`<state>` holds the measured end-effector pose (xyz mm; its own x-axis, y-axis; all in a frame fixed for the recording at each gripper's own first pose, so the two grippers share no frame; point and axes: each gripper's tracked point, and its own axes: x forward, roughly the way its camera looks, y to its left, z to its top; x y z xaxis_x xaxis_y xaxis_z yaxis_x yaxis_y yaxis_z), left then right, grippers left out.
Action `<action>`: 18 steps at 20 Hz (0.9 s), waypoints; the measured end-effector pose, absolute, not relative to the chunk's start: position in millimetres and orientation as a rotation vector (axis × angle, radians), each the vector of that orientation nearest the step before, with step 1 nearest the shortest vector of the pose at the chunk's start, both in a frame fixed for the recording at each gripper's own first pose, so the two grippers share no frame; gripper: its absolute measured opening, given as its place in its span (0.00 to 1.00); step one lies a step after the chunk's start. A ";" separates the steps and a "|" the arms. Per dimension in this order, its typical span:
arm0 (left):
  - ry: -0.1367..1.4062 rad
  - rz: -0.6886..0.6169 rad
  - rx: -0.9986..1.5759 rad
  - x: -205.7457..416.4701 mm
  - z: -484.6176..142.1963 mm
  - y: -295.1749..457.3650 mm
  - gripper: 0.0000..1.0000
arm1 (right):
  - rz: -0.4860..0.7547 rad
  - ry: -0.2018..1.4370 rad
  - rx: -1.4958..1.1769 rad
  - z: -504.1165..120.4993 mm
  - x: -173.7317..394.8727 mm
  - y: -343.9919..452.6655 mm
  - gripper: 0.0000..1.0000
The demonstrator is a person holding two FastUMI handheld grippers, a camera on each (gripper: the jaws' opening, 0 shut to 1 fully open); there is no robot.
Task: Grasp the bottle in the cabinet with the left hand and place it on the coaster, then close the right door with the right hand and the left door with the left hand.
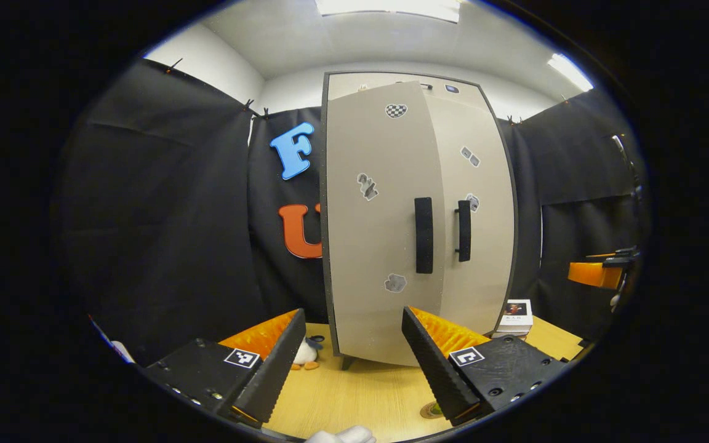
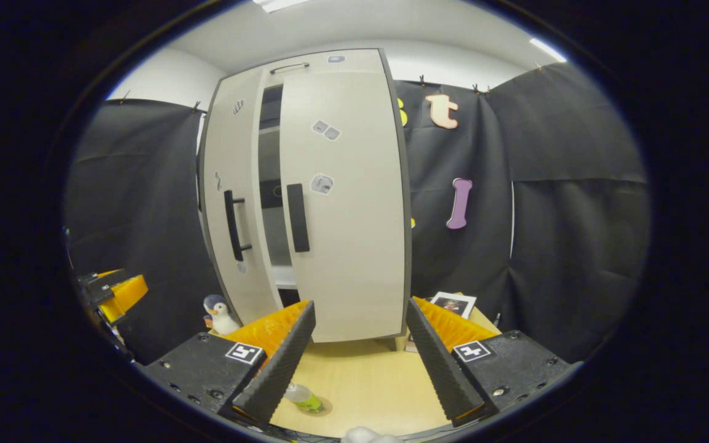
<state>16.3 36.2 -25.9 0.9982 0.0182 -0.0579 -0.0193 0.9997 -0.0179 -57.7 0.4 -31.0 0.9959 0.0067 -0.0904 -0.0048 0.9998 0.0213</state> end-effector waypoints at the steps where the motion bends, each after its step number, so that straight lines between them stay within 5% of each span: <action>1: 0.065 0.011 -0.020 14.1 -28.8 32.7 0.96 | 0.007 0.094 0.021 -33.6 -58.0 2.8 0.98; 18: 0.083 0.011 -0.014 11.4 -33.1 26.1 0.96 | 0.066 0.096 -0.022 -42.0 -69.5 35.0 0.94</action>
<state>11.4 26.1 -33.1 0.9965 0.0107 -0.0832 -0.0119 0.9998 -0.0139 -69.5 35.0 -42.0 0.9932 0.0652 -0.0966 -0.0673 0.9976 -0.0190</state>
